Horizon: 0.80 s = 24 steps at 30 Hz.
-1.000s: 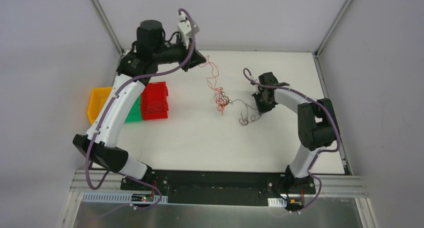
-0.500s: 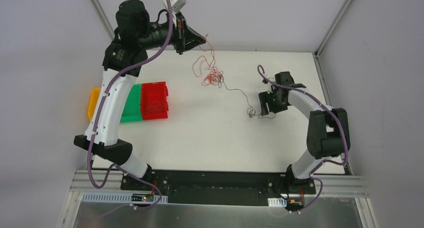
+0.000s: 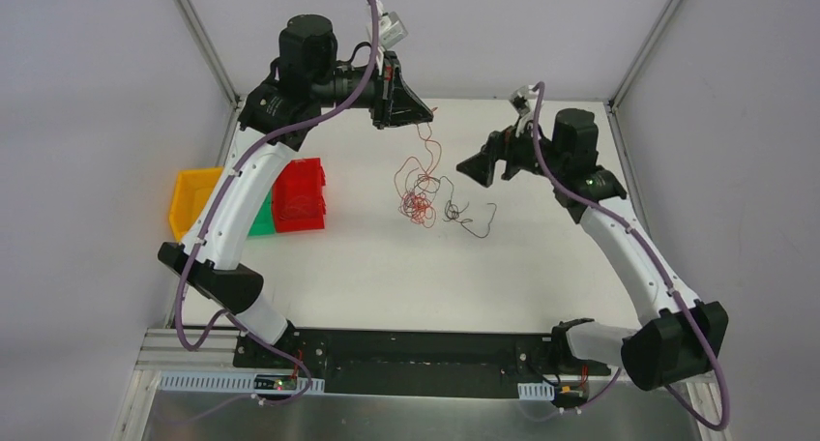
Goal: Untangle the cables
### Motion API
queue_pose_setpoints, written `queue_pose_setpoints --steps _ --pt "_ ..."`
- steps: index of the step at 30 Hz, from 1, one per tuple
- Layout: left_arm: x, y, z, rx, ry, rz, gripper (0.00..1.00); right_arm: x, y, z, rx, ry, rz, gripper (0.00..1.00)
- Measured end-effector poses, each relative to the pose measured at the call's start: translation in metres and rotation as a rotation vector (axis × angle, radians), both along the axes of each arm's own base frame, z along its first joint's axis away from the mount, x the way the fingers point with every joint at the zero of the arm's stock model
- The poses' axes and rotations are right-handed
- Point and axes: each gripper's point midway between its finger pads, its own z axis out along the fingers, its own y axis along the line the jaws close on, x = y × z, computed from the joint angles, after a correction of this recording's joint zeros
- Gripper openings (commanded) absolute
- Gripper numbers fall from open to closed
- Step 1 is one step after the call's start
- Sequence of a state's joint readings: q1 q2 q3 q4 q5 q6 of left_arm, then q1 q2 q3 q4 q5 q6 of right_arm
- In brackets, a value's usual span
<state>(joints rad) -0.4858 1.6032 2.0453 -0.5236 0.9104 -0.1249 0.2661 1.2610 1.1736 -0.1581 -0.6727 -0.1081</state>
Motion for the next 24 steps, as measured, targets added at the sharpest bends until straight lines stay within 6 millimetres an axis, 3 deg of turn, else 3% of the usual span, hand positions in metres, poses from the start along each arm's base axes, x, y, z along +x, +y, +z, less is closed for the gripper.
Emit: queue_pose_setpoints --steps 5,12,16,19,24 --pt "-0.007 -0.005 -0.001 -0.006 0.024 -0.036 0.0 -0.036 0.04 0.004 0.032 -0.132 0.156 0.99" --pt "-0.013 -0.01 0.004 -0.02 0.038 -0.063 0.0 -0.035 0.081 -0.008 0.059 -0.253 0.196 0.88" --pt "-0.02 -0.015 0.013 -0.036 0.041 -0.087 0.0 -0.018 0.102 -0.021 0.037 -0.317 0.194 0.51" --pt "-0.02 -0.016 0.028 -0.061 0.03 -0.085 0.0 -0.003 0.103 -0.046 -0.02 -0.35 0.165 0.37" --pt "-0.018 -0.01 0.077 -0.144 -0.046 -0.061 0.0 0.007 0.072 -0.118 -0.166 -0.322 0.134 0.29"
